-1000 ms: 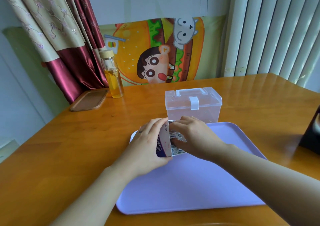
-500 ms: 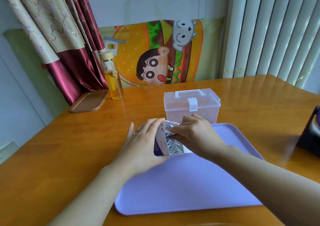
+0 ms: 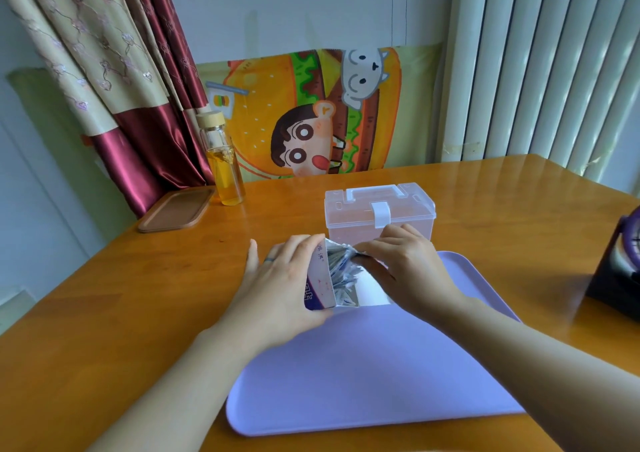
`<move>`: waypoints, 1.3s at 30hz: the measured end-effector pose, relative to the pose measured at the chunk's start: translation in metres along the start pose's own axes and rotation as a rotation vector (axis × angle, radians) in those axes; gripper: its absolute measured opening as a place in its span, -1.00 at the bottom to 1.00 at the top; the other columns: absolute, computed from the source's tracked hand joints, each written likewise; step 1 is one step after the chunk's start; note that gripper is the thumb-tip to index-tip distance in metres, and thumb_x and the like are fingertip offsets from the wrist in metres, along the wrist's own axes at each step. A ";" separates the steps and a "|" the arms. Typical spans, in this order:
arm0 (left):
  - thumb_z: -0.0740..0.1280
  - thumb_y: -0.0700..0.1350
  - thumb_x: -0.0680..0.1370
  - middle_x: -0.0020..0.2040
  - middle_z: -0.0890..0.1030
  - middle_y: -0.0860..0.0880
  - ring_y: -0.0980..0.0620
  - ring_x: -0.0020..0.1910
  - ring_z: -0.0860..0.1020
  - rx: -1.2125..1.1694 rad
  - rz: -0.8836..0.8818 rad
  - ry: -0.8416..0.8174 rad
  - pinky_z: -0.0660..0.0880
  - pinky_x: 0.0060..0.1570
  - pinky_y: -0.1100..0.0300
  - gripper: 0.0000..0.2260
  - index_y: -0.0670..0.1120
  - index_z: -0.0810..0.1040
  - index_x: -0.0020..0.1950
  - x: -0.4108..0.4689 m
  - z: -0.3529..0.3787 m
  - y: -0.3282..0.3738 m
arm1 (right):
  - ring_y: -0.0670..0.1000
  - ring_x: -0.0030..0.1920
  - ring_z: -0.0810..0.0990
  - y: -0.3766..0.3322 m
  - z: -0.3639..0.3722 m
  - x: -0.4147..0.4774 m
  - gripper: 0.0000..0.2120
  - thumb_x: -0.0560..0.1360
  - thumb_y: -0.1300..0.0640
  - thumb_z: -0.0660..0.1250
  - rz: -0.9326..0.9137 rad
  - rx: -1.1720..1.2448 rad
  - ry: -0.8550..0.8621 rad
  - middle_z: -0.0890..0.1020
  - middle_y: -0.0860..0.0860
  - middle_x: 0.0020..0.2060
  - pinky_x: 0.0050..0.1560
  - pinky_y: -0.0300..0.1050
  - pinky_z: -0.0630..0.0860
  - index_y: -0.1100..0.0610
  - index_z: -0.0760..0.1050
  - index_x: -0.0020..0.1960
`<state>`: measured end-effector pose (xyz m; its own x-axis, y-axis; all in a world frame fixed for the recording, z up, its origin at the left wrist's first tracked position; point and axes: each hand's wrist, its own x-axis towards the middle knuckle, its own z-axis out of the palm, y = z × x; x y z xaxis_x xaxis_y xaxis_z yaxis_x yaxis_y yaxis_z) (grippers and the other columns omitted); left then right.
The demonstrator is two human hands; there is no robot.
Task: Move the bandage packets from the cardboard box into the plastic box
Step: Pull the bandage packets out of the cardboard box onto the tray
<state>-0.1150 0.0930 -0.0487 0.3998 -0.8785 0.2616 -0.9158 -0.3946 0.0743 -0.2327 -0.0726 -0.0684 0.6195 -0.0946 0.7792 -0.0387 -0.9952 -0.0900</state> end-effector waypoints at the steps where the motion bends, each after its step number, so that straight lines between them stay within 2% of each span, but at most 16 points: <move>1: 0.32 0.31 0.38 0.45 0.09 0.20 0.11 0.45 0.15 0.034 -0.005 0.001 -0.17 0.45 -0.21 -0.16 0.13 -0.08 0.50 0.000 -0.001 -0.002 | -0.02 -0.37 0.41 0.002 0.000 -0.002 -0.74 0.48 0.00 0.24 0.057 0.018 0.008 0.55 -0.06 -0.45 -0.35 -0.25 0.32 0.09 0.66 -0.18; 3: 0.32 0.30 0.38 0.45 0.14 0.16 0.08 0.43 0.21 0.133 0.018 0.035 -0.18 0.42 -0.26 -0.17 0.10 -0.03 0.51 -0.001 0.002 -0.005 | -0.03 -0.38 0.37 0.005 -0.001 -0.009 -0.79 0.48 0.00 0.30 0.219 0.092 -0.026 0.44 -0.05 -0.46 -0.38 -0.21 0.30 0.08 0.66 -0.17; 5: 0.42 0.25 0.31 0.38 0.33 0.09 0.01 0.32 0.39 0.241 0.066 0.114 -0.07 0.37 -0.36 -0.17 0.02 0.17 0.48 -0.001 0.006 -0.009 | -0.02 -0.41 0.34 0.008 -0.001 -0.015 -0.79 0.50 0.06 0.34 0.376 0.192 -0.101 0.38 -0.03 -0.48 -0.41 -0.09 0.30 0.09 0.61 -0.27; 8: 0.55 0.16 0.12 0.17 0.52 0.03 -0.03 0.08 0.56 0.346 0.080 0.197 0.11 0.26 -0.44 -0.16 -0.06 0.40 0.34 0.002 0.012 -0.012 | -0.04 -0.46 0.16 0.016 0.004 -0.030 -0.59 0.51 0.14 0.33 0.577 0.301 -0.183 0.23 -0.06 -0.53 -0.42 -0.13 0.13 0.09 0.28 -0.46; 10: 0.58 0.10 0.02 0.08 0.56 0.02 -0.03 -0.01 0.59 0.387 0.086 0.234 0.17 0.21 -0.46 -0.14 -0.09 0.46 0.28 0.004 0.015 -0.012 | 0.00 -0.44 0.21 0.025 0.008 -0.042 -0.61 0.51 0.12 0.33 0.694 0.386 -0.243 0.32 -0.01 -0.53 -0.40 -0.15 0.15 0.12 0.31 -0.45; 12: 0.59 0.07 -0.02 0.06 0.57 0.00 -0.05 -0.04 0.60 0.407 0.102 0.258 0.18 0.20 -0.47 -0.13 -0.11 0.49 0.26 0.004 0.018 -0.013 | 0.07 -0.41 0.33 0.035 0.011 -0.054 -0.68 0.50 0.06 0.33 0.780 0.413 -0.278 0.50 0.15 -0.44 -0.36 -0.13 0.23 0.23 0.45 -0.35; 14: 0.60 0.03 -0.04 0.06 0.57 -0.02 -0.07 -0.03 0.59 0.425 0.110 0.271 0.17 0.20 -0.47 -0.12 -0.13 0.50 0.26 0.003 0.021 -0.014 | 0.01 -0.39 0.34 0.042 0.009 -0.060 -0.74 0.48 0.05 0.34 0.818 0.397 -0.327 0.52 0.10 -0.41 -0.35 -0.12 0.26 0.24 0.50 -0.25; 16: 0.60 -0.01 -0.06 0.08 0.57 -0.04 -0.07 0.00 0.59 0.441 0.105 0.272 0.17 0.21 -0.47 -0.10 -0.15 0.51 0.27 0.001 0.022 -0.014 | -0.03 -0.28 0.48 0.041 0.001 -0.059 -0.89 0.43 0.06 0.40 0.809 0.411 -0.408 0.59 -0.05 -0.28 -0.27 -0.18 0.37 0.03 0.54 -0.06; 17: 0.60 -0.02 -0.07 0.09 0.57 -0.04 -0.07 0.01 0.59 0.442 0.101 0.270 0.17 0.21 -0.47 -0.10 -0.15 0.51 0.27 0.001 0.023 -0.014 | -0.05 -0.13 0.53 0.038 -0.003 -0.057 -0.70 0.42 0.07 0.42 0.795 0.409 -0.464 0.62 -0.09 -0.12 -0.17 -0.24 0.42 -0.04 0.50 0.13; 19: 0.59 -0.04 -0.06 0.10 0.57 -0.03 -0.07 0.03 0.58 0.439 0.094 0.262 0.18 0.22 -0.47 -0.10 -0.14 0.50 0.28 0.001 0.024 -0.012 | -0.10 0.13 0.47 0.035 -0.008 -0.050 -0.43 0.40 0.06 0.44 0.718 0.367 -0.534 0.51 -0.14 0.13 -0.03 -0.32 0.38 -0.06 0.34 0.36; 23: 0.60 -0.05 -0.04 0.12 0.56 -0.04 -0.07 0.06 0.57 0.432 0.104 0.270 0.16 0.23 -0.45 -0.10 -0.14 0.49 0.29 0.003 0.024 -0.007 | -0.15 0.21 0.38 0.011 -0.006 -0.031 -0.32 0.37 -0.03 0.47 0.495 0.344 -0.527 0.43 -0.13 0.26 0.11 -0.35 0.27 -0.03 0.27 0.41; 27: 0.60 -0.03 -0.01 0.16 0.56 -0.06 -0.08 0.11 0.56 0.425 0.123 0.279 0.15 0.25 -0.44 -0.09 -0.14 0.46 0.33 0.001 0.023 -0.003 | -0.02 0.34 0.29 -0.011 0.017 -0.029 -0.12 0.27 -0.25 0.44 0.392 0.243 -0.588 0.29 -0.11 0.39 0.32 -0.05 0.32 -0.10 0.11 0.46; 30: 0.59 -0.04 0.01 0.16 0.55 -0.05 -0.08 0.11 0.55 0.421 0.134 0.293 0.19 0.25 -0.45 -0.10 -0.14 0.46 0.34 -0.004 0.023 -0.004 | 0.05 0.28 0.35 -0.018 0.029 -0.029 -0.21 0.33 -0.19 0.39 0.374 0.155 -0.524 0.30 -0.07 0.34 0.23 -0.01 0.35 -0.08 0.10 0.44; 32: 0.59 -0.03 0.02 0.18 0.54 -0.05 -0.07 0.13 0.55 0.425 0.135 0.294 0.18 0.26 -0.45 -0.10 -0.13 0.45 0.35 -0.007 0.021 -0.006 | 0.10 0.17 0.42 -0.019 0.032 -0.027 -0.39 0.39 -0.02 0.34 0.367 0.133 -0.470 0.38 -0.01 0.23 0.02 -0.06 0.37 -0.03 0.19 0.39; 34: 0.59 -0.02 0.03 0.21 0.53 -0.05 -0.08 0.17 0.53 0.425 0.135 0.298 0.17 0.27 -0.44 -0.09 -0.13 0.43 0.37 -0.009 0.019 -0.008 | 0.12 0.06 0.46 -0.018 0.030 -0.025 -0.50 0.42 0.12 0.26 0.357 0.120 -0.456 0.44 0.01 0.15 -0.15 -0.12 0.26 -0.01 0.25 0.34; 39: 0.61 -0.02 0.06 0.27 0.48 -0.06 -0.12 0.26 0.48 0.409 0.068 0.335 0.09 0.31 -0.42 -0.05 -0.12 0.34 0.41 -0.009 0.010 -0.018 | 0.08 0.16 0.44 -0.012 0.016 -0.024 -0.52 0.45 0.17 0.21 0.292 -0.024 -0.515 0.46 -0.05 0.21 -0.12 -0.16 0.23 -0.03 0.26 0.35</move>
<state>-0.1021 0.1056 -0.0622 0.2452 -0.7979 0.5507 -0.8230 -0.4715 -0.3167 -0.2343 -0.0580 -0.0956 0.8811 -0.3460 0.3225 -0.2786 -0.9307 -0.2372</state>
